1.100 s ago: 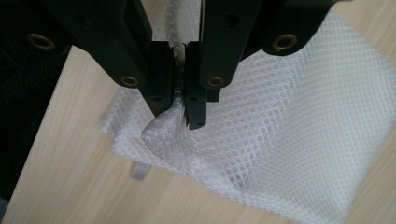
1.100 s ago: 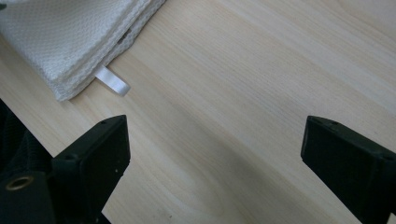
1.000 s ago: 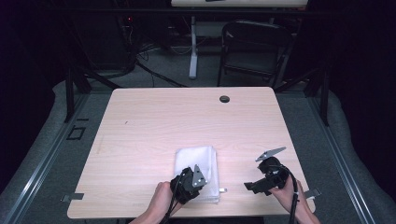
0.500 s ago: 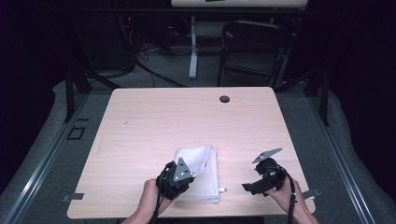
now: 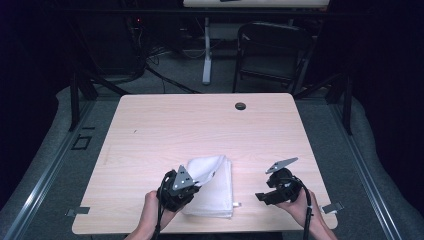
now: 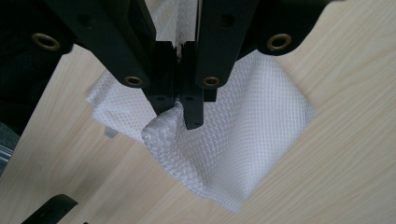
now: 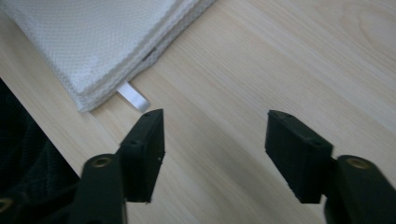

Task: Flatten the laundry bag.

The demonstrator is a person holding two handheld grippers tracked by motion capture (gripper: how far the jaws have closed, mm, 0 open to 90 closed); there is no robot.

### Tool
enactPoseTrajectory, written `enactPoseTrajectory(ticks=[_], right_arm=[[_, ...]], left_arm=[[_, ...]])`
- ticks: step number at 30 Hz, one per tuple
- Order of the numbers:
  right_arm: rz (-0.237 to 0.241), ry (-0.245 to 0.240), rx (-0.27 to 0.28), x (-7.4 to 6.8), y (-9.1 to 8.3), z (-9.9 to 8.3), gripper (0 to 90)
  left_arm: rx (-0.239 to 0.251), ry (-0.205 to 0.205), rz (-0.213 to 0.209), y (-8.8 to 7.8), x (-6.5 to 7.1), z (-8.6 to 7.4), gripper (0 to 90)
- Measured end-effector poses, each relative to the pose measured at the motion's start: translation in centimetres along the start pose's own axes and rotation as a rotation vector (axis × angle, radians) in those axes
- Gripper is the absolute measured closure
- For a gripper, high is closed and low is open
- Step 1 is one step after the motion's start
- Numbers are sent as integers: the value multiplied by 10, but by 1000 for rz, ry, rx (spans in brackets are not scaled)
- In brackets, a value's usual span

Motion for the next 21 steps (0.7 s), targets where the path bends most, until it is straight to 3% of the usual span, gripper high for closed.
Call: enactPoseTrajectory(ticks=[8,16,19,21], right_arm=[[21,-55,0,-16,15,20,784],[49,-89,-25,-29,41,38,897],[46,-103,-49,-30,50,43,900],[44,-84,-41,-29,55,48,900]], left_arm=[[20,-22,3,-5,-3,1,877],[30,-45,5,-10,-6,0,877],[30,-40,7,-9,-6,0,877],[29,-40,5,-9,-5,0,878]])
Point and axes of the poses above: each handheld gripper's, and its own axes: y roughly forward along the jaws, z roughly out of its top, x roughly to its right, the point moved 10 cm from there along y, roughly forward along the jaws, and after that the axes turned 2 degrees about -z, right-handed, at the moved point
